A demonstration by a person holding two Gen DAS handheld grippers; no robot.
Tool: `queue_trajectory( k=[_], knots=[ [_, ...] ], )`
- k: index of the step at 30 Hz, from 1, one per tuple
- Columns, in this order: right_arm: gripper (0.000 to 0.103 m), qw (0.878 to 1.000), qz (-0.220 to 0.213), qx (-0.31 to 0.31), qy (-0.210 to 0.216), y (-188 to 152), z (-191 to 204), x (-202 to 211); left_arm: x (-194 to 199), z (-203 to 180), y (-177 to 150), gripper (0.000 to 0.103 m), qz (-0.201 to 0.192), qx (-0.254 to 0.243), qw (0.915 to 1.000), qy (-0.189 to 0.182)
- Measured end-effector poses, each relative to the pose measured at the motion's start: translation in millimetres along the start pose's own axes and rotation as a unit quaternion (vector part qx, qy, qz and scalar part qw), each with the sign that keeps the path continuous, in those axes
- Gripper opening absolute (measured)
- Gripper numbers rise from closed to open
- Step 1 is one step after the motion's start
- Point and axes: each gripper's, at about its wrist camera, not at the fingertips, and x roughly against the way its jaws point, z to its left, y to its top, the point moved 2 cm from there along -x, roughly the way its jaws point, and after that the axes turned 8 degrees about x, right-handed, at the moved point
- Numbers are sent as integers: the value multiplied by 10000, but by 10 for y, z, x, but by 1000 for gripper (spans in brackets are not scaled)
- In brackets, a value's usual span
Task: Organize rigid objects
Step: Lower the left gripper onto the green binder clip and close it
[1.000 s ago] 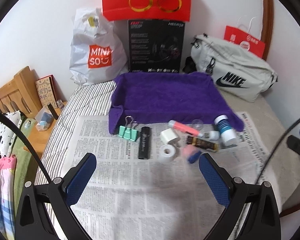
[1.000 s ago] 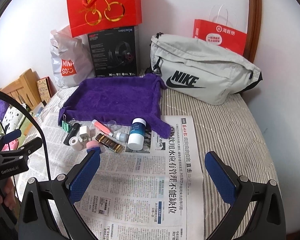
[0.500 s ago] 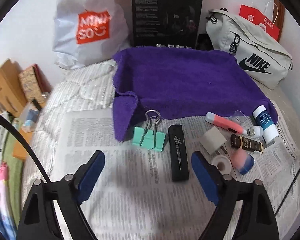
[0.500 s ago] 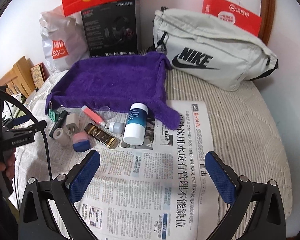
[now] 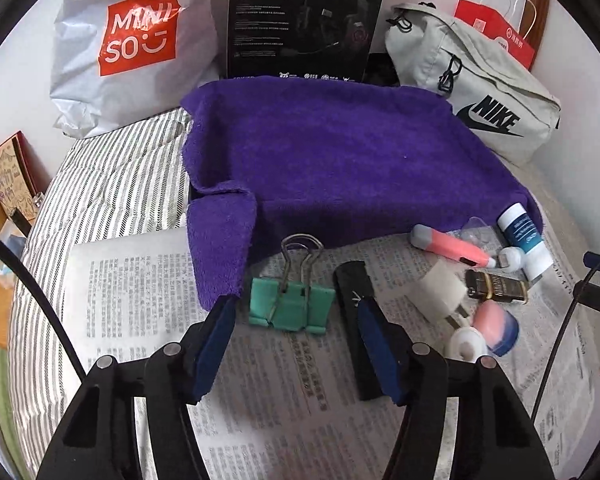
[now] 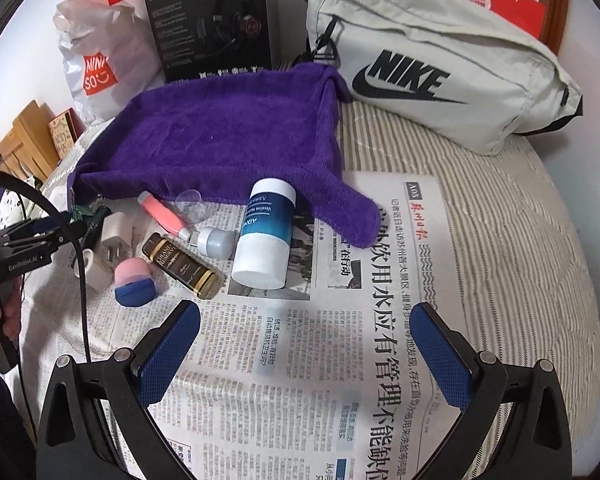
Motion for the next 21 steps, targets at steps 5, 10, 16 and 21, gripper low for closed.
queue_trajectory(
  k=[5, 10, 16, 21],
  knots=[
    [103, 9999, 85, -55, 18, -15, -33, -71, -21, 5, 24, 52, 12, -36, 9999, -97],
    [103, 9999, 141, -44, 34, -15, -33, -109, -49, -35, 58, 42, -1, -76, 9999, -91],
    [103, 10000, 58, -9, 28, -24, -28, -73, -6, -10, 5, 42, -31, -91, 9999, -41],
    [103, 10000, 39, -7, 26, -29, -26, -48, 133, 80, -158, 42, -30, -185, 9998, 119]
  ],
)
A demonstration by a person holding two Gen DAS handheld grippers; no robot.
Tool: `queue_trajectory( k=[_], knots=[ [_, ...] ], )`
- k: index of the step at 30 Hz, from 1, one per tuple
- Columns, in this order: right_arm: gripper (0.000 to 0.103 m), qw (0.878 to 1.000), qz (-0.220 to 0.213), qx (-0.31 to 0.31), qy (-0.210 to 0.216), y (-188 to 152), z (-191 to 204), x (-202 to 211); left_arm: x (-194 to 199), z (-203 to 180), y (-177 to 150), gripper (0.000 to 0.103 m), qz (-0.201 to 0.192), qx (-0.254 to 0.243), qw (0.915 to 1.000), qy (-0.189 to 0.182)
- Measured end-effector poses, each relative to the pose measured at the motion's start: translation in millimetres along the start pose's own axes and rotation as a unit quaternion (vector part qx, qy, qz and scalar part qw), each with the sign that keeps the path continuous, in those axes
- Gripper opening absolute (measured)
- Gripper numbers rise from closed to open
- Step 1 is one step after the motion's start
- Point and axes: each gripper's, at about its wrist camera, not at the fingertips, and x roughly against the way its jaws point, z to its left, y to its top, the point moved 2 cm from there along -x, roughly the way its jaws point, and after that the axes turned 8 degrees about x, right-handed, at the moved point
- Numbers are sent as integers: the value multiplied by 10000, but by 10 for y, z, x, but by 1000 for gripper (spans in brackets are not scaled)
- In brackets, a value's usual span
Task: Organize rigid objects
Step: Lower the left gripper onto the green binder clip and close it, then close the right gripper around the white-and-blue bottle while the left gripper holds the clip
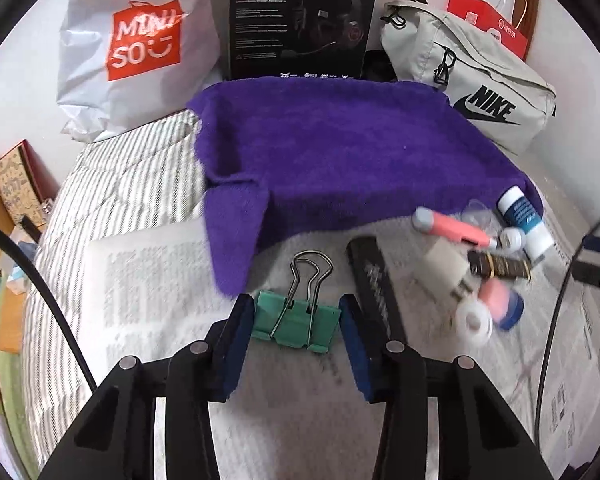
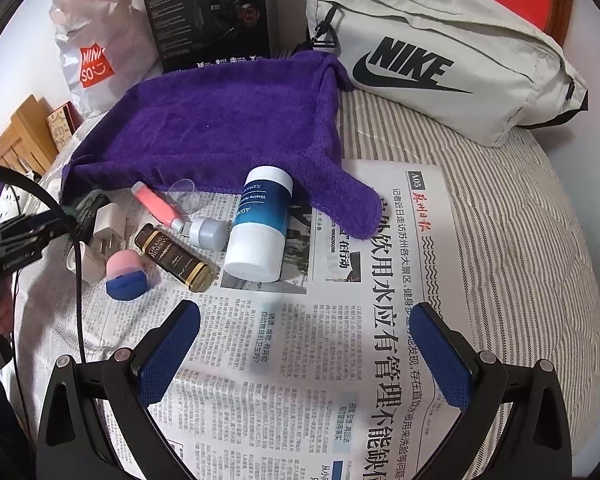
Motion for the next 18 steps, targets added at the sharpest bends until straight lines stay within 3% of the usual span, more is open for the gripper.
queue_trajectory(
  k=[7, 11, 18],
  knots=[
    [103, 9999, 23, 124, 13, 2, 79, -15, -50, -16, -66, 46, -79, -341, 9991, 222],
    [103, 9999, -68, 76, -29, -8, 38, 6, -52, 23, -59, 41, -142, -156, 9997, 109],
    [100, 9994, -303, -131, 101, 67, -59, -30, 41, -48, -233, 42, -325, -16, 9992, 211]
  ],
)
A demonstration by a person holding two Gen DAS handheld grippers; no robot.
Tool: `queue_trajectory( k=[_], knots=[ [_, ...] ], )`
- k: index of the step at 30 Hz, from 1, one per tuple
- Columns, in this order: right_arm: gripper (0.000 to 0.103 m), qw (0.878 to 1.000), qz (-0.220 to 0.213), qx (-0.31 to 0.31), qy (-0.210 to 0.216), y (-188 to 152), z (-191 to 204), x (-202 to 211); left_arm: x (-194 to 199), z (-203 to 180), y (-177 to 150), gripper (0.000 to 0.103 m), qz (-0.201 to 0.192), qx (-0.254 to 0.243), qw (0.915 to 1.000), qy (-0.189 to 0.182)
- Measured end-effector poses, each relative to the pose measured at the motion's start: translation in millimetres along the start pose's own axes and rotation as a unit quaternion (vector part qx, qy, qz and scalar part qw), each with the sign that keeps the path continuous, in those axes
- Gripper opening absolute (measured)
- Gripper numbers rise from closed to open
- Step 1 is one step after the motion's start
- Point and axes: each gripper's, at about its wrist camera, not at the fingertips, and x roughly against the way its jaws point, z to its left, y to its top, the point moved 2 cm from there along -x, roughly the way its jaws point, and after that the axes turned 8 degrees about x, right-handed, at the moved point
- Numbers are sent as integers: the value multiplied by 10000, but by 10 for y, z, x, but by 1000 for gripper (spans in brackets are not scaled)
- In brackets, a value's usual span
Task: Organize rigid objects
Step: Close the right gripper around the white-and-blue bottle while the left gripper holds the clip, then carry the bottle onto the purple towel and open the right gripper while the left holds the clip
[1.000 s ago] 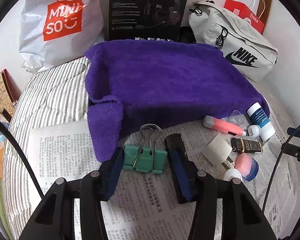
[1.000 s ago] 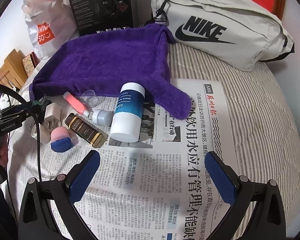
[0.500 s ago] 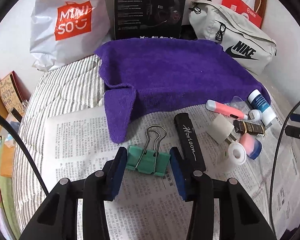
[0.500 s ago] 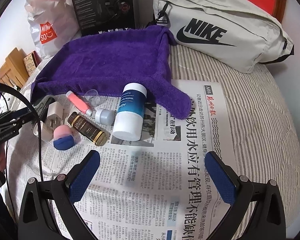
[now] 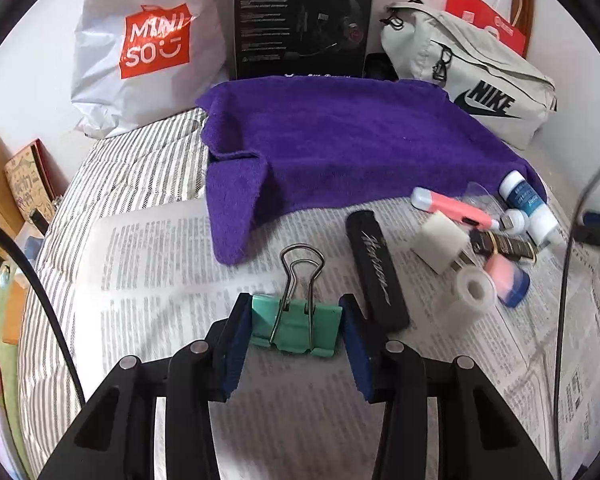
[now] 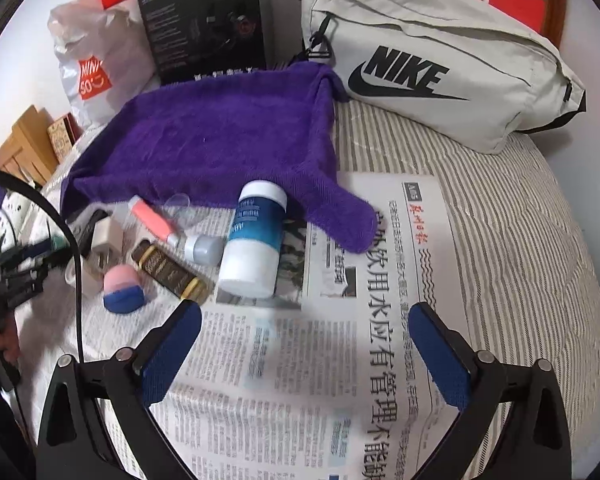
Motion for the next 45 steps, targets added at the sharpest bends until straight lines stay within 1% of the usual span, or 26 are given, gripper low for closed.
queue_trajectory(
  k=[3, 4, 5, 6, 8, 9, 11, 13, 15, 18, 19, 21, 22, 24, 27, 28, 29, 32, 35, 39, 42, 45],
  knots=[
    [97, 9997, -88, -24, 215, 119, 33, -104, 30, -46, -37, 42, -61, -27, 9999, 110],
    [94, 9996, -92, -32, 255, 146, 44, -143, 32, -49, -32, 42, -67, -47, 9999, 132],
    [88, 9995, -84, -59, 305, 186, 52, -207, 33, -51, -31, 42, -71, -60, 9999, 144],
    [86, 9993, -34, -85, 360, 223, 61, -279, 36, -41, -30, 42, -71, -60, 9999, 141],
    [73, 9992, 37, -59, 402, 277, 94, -388, 34, -30, -21, 42, -61, -32, 9999, 103],
    [71, 9993, 36, -24, 364, 306, 103, -461, 33, -26, -17, 42, -57, -19, 9999, 85],
    [67, 9992, -118, -115, 369, 341, 77, -481, 30, -20, -13, 42, -52, -8, 10000, 68],
    [62, 9994, -105, -136, 289, 358, 51, -543, 31, -10, -19, 42, -51, 1, 10000, 56],
    [62, 9993, -40, -114, 340, 345, 48, -613, 32, -10, -21, 42, -51, -7, 10000, 61],
    [62, 9997, -106, 180, 96, 318, 125, -635, 32, -13, -19, 42, -52, -10, 10000, 64],
    [62, 9993, -142, 332, -43, 300, 168, -647, 31, -10, -20, 42, -53, -11, 10000, 65],
    [62, 9978, -318, 526, -261, 243, 238, -629, 32, -10, -21, 42, -55, -13, 10000, 67],
    [62, 9976, -474, 442, -248, 198, 225, -622, 29, -10, -22, 42, -54, -15, 10000, 70],
    [63, 9982, -493, 334, -110, 208, 172, -628, 23, -14, -22, 42, -54, -16, 10000, 75],
    [62, 9981, -491, 340, -120, 229, 171, -635, 16, -14, -25, 42, -56, -11, 10000, 75],
    [52, 9982, -486, 330, -127, 238, 171, -623, 14, -12, -25, 42, -55, -7, 10000, 71],
    [37, 9985, -454, 319, -18, 244, 167, -601, 12, -11, -24, 42, -53, -1, 10000, 64],
    [37, 9989, -381, 146, 237, 207, 128, -549, 18, -9, -26, 42, -54, 12, 10000, 50],
    [37, 9991, -270, 229, 218, 179, 128, -516, 25, 5, -27, 42, -53, 35, 10000, 26],
    [37, 9990, -202, 251, 322, 134, 111, -390, 48, 18, -20, 42, -36, 103, 9999, -5],
    [37, 9986, -134, 346, 386, 125, 118, -286, 101, 42, -15, 41, 60, 359, 9990, -269],
    [37, 9981, -104, 389, 458, 155, 124, -222, 219, 42, 27, 41, -7, 487, 9983, -319]
  ],
)
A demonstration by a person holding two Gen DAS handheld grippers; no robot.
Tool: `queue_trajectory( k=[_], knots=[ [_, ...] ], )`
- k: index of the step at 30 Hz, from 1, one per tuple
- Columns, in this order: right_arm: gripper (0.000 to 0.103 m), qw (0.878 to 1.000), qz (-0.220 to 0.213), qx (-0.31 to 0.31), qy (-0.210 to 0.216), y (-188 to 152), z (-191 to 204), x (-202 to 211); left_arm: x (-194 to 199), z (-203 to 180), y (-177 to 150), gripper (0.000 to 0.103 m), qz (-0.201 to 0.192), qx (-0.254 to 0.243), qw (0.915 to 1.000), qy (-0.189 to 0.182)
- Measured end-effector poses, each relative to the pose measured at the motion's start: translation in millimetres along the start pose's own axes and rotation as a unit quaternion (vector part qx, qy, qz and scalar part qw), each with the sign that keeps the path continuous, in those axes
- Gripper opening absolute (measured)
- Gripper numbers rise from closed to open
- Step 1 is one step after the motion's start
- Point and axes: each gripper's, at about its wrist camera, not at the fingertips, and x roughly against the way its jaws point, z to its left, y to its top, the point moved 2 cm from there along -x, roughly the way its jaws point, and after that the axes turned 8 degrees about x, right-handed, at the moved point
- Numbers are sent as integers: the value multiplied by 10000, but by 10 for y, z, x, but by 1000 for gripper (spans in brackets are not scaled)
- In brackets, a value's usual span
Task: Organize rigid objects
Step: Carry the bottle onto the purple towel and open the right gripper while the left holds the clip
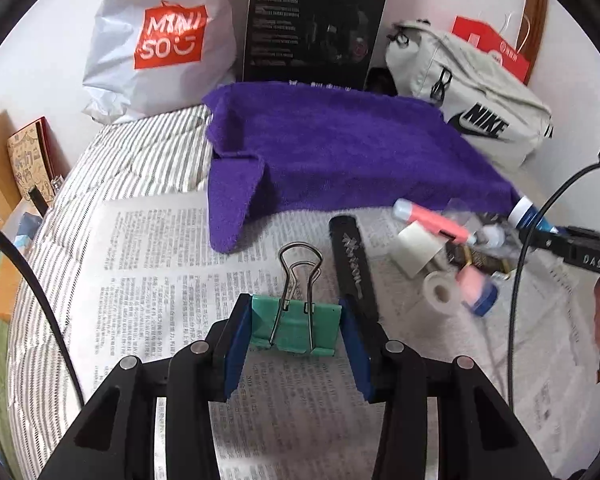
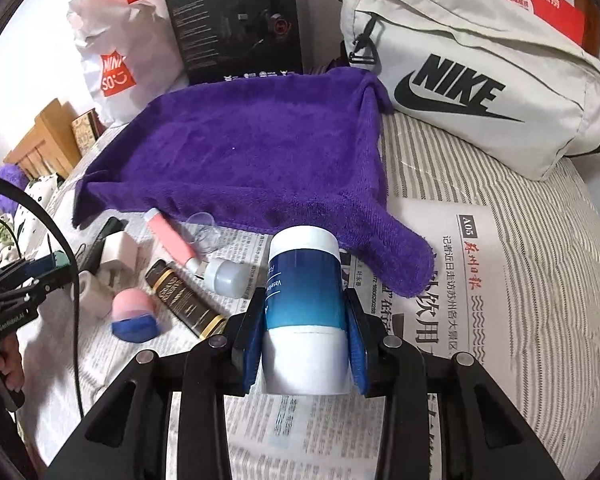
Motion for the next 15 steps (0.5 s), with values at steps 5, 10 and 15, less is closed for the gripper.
queue_trajectory(
  k=[5, 10, 15],
  knots=[
    [37, 9998, -47, 50, 162, 74, -5, 129, 189, 7, 137, 41, -25, 142, 9999, 35],
    [37, 9995, -173, 117, 238, 223, -38, 247, 360, 3, 368, 41, -186, 193, 9996, 31],
    [37, 9988, -302, 175, 336, 404, -77, 323, 446, -40, 629, 41, -294, 190, 9994, 25]
  ],
)
